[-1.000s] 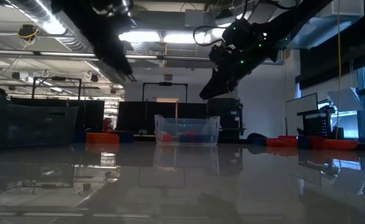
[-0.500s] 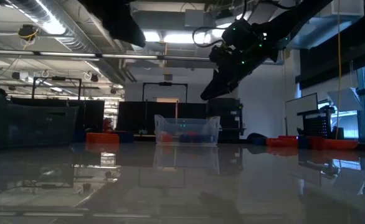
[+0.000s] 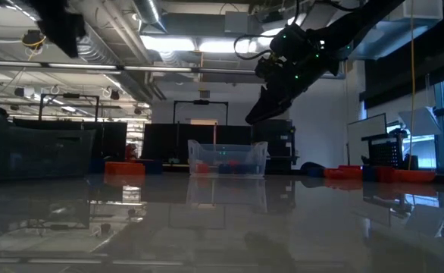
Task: Sort blocks by size
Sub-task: Put the orange 4 game piece into the transparent bin
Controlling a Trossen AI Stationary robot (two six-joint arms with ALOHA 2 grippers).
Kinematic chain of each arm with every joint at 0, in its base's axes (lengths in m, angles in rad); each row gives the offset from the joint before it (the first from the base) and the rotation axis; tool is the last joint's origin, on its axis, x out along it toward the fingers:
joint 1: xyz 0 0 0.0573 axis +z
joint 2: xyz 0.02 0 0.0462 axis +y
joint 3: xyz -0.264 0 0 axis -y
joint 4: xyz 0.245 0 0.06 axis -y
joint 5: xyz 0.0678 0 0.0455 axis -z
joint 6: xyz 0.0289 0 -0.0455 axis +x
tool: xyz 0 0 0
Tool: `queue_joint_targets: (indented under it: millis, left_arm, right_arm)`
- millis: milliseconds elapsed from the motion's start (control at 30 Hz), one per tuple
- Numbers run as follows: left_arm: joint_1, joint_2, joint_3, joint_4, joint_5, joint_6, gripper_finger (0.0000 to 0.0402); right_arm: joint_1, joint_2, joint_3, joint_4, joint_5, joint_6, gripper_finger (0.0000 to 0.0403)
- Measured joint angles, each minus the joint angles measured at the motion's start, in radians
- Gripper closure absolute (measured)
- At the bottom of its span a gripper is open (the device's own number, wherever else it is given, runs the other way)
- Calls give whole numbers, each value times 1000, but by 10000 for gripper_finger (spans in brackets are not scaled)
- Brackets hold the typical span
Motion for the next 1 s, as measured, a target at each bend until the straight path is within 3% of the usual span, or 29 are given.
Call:
queue_joint_targets:
  millis: [467, 767, 1000]
  left_arm:
    - [-347, 149, -9, 33, -54, -579, 192]
    - [-454, 299, -9, 66, -17, -745, 192]
    - [-479, 370, -9, 127, 14, -705, 203]
  right_arm:
    - [0, 0, 0, -23, 0, -1, 210]
    - [0, 0, 0, -47, 0, -1, 210]
    - [0, 0, 0, -51, 0, -1, 210]
